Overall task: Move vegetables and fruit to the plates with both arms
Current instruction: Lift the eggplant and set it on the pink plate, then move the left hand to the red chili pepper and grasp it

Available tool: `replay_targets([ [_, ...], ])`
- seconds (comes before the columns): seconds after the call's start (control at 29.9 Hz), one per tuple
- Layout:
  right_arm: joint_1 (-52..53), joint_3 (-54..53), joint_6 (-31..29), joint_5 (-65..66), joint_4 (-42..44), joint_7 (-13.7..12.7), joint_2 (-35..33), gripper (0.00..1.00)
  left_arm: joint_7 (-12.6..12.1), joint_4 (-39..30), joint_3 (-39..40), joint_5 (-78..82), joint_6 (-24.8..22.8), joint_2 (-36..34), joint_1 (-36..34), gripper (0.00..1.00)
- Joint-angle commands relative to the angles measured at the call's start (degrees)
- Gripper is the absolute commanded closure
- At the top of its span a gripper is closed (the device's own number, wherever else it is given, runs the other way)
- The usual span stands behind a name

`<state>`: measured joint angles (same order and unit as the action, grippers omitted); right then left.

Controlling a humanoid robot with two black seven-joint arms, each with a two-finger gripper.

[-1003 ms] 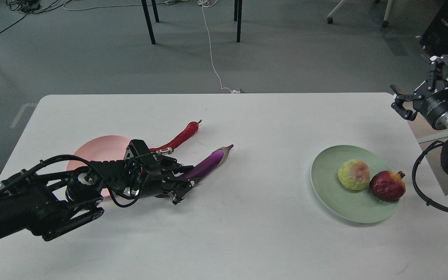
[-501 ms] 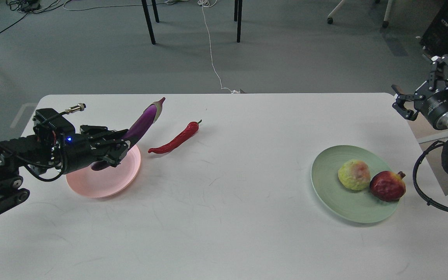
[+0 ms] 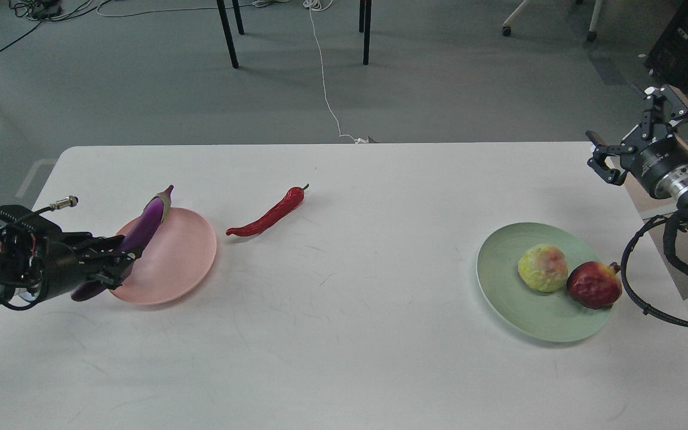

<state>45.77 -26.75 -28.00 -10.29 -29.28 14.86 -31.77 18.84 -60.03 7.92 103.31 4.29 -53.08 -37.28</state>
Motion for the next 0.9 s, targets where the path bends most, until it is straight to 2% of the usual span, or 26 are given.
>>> replay_targets([
  [0.0, -0.1, 0.0, 0.0, 0.0, 0.0, 0.0, -0.2, 0.01, 0.1, 0.0, 0.5, -2.0, 0.0, -0.2, -0.6, 0.3],
  [0.1, -0.2, 0.0, 0.0, 0.0, 0.0, 0.0, -0.2, 0.01, 0.1, -0.3, 0.8, -3.5, 0.0, -0.2, -1.9, 0.28],
  [0.23, -0.5, 0.0, 0.0, 0.0, 0.1, 0.0, -0.2, 0.01, 0.6, -0.7, 0.7, -3.6, 0.1, 1.1, -8.8, 0.28],
  [0.43, -0.5, 0.0, 0.0, 0.0, 0.0, 0.0, 0.1, 0.01, 0.0, -0.1, -0.1, -2.9, -0.3, 10.3, -15.6, 0.28],
  [0.53, -0.5, 0.0, 0.0, 0.0, 0.0, 0.0, 0.2, 0.01, 0.0, 1.4, -0.2, -2.8, -1.2, 14.9, -16.2, 0.28],
  [0.67, -0.7, 0.0, 0.0, 0.0, 0.0, 0.0, -0.2, 0.01, 0.0, 8.0, -1.2, -0.7, -1.8, 23.3, -15.7, 0.3],
  [0.87, -1.1, -0.1, 0.0, 0.0, 0.0, 0.0, -0.4, 0.01, 0.0, 14.2, -7.6, 0.7, -1.1, 28.6, -14.8, 0.39],
])
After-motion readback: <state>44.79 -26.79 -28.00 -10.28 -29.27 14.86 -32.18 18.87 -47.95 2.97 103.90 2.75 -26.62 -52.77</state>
